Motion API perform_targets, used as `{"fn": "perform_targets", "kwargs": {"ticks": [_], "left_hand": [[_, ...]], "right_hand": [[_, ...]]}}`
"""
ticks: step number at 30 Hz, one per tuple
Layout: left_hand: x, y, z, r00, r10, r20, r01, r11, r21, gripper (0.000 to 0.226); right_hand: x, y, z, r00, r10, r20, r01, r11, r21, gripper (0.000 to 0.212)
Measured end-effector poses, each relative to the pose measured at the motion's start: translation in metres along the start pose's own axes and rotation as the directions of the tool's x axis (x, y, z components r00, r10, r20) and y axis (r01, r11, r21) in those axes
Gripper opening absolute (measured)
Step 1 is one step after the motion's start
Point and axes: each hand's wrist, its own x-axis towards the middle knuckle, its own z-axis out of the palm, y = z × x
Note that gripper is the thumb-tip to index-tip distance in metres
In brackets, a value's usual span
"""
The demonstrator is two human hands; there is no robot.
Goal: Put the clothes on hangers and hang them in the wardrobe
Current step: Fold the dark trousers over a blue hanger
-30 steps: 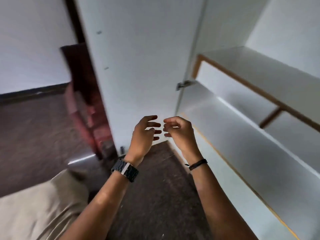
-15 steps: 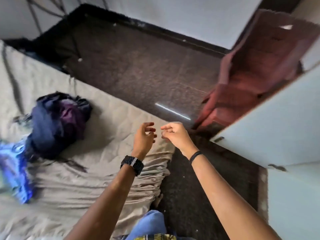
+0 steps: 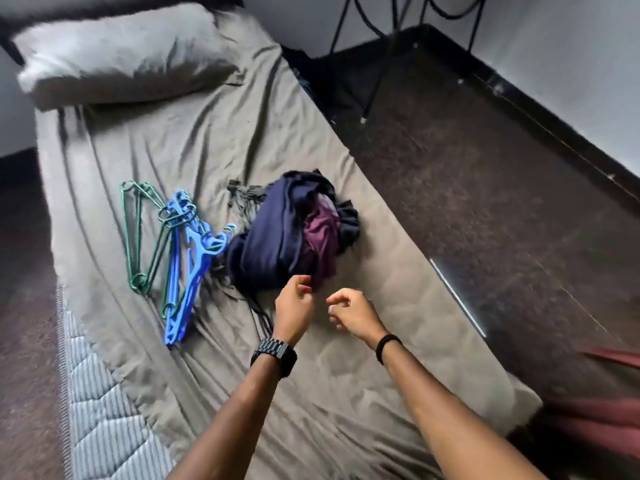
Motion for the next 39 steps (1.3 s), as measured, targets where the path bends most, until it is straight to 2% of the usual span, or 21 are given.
{"fn": "perform_targets", "kwargs": {"ticks": [4, 6, 8, 10, 12, 14, 16, 19, 21, 22, 24, 26, 29, 32, 34, 36, 39], "left_hand": [[0.072, -0.005, -0.024, 0.99, 0.068, -0.124, -0.06, 0.996, 0.064, 0.038], [0.107, -0.009, -0.033, 0.98, 0.124, -0.157, -0.103, 0.985, 0.138, 0.038], [0.138, -0.013, -0.04, 0.973, 0.168, -0.162, -0.126, 0.963, 0.239, 0.043], [0.165, -0.024, -0.042, 0.986, 0.133, -0.098, -0.098, 0.949, 0.298, 0.056], [0.187, -0.04, -0.039, 0.997, 0.059, 0.051, -0.072, 0.936, 0.345, 0.07], [0.197, -0.054, -0.036, 0.988, 0.013, 0.157, -0.067, 0.937, 0.343, 0.078], [0.198, -0.064, -0.037, 0.992, 0.05, 0.12, -0.075, 0.973, 0.219, 0.08], [0.192, -0.075, -0.045, 0.999, 0.053, -0.008, -0.053, 0.997, 0.063, 0.085], [0.188, -0.077, -0.048, 0.998, -0.023, -0.052, 0.028, 0.995, 0.099, 0.079], [0.186, -0.076, -0.048, 0.996, -0.052, -0.066, 0.061, 0.988, 0.14, 0.066], [0.178, -0.069, -0.048, 0.994, -0.049, -0.093, 0.072, 0.965, 0.254, 0.038], [0.164, -0.058, -0.047, 0.994, 0.032, -0.109, 0.001, 0.956, 0.292, 0.031], [0.131, -0.041, -0.043, 0.969, 0.216, -0.121, -0.186, 0.957, 0.221, 0.026], [0.101, -0.026, -0.042, 0.911, 0.36, -0.201, -0.301, 0.914, 0.273, 0.027], [0.084, -0.01, -0.045, 0.871, 0.418, -0.256, -0.346, 0.894, 0.283, 0.027], [0.067, 0.01, -0.053, 0.862, 0.418, -0.287, -0.361, 0.903, 0.231, 0.029], [0.048, 0.037, -0.07, 0.857, 0.406, -0.317, -0.365, 0.913, 0.182, 0.031]], "right_hand": [[0.077, -0.043, 0.02, 0.99, -0.144, -0.013, 0.138, 0.972, -0.189, 0.023], [0.111, -0.062, 0.03, 0.977, -0.209, -0.046, 0.19, 0.947, -0.26, 0.016], [0.138, -0.078, 0.037, 0.965, -0.253, -0.073, 0.216, 0.917, -0.335, 0.022], [0.162, -0.088, 0.049, 0.966, -0.252, -0.05, 0.217, 0.904, -0.368, 0.041], [0.181, -0.088, 0.061, 0.974, -0.227, -0.012, 0.204, 0.898, -0.39, 0.065], [0.196, -0.08, 0.071, 0.986, -0.165, -0.021, 0.145, 0.916, -0.373, 0.074], [0.203, -0.069, 0.076, 0.987, -0.141, -0.073, 0.105, 0.924, -0.368, 0.059], [0.2, -0.055, 0.075, 0.982, -0.151, -0.117, 0.116, 0.958, -0.262, 0.004], [0.191, -0.051, 0.068, 0.976, -0.154, -0.155, 0.133, 0.981, -0.138, 0.029], [0.185, -0.049, 0.063, 0.974, -0.157, -0.166, 0.142, 0.985, -0.099, 0.033], [0.169, -0.046, 0.054, 0.974, -0.166, -0.156, 0.162, 0.986, -0.034, 0.024], [0.156, -0.042, 0.047, 0.974, -0.171, -0.146, 0.182, 0.981, 0.064, 0.013], [0.133, -0.039, 0.037, 0.974, -0.197, -0.116, 0.216, 0.957, 0.194, 0.021], [0.106, -0.048, 0.021, 0.952, -0.275, -0.132, 0.29, 0.95, 0.112, 0.024], [0.089, -0.058, 0.01, 0.941, -0.285, -0.181, 0.296, 0.955, 0.036, 0.035], [0.07, -0.07, 0.001, 0.925, -0.325, -0.196, 0.336, 0.941, 0.025, 0.048], [0.042, -0.09, -0.012, 0.881, -0.429, -0.201, 0.424, 0.903, -0.069, 0.038]]}}
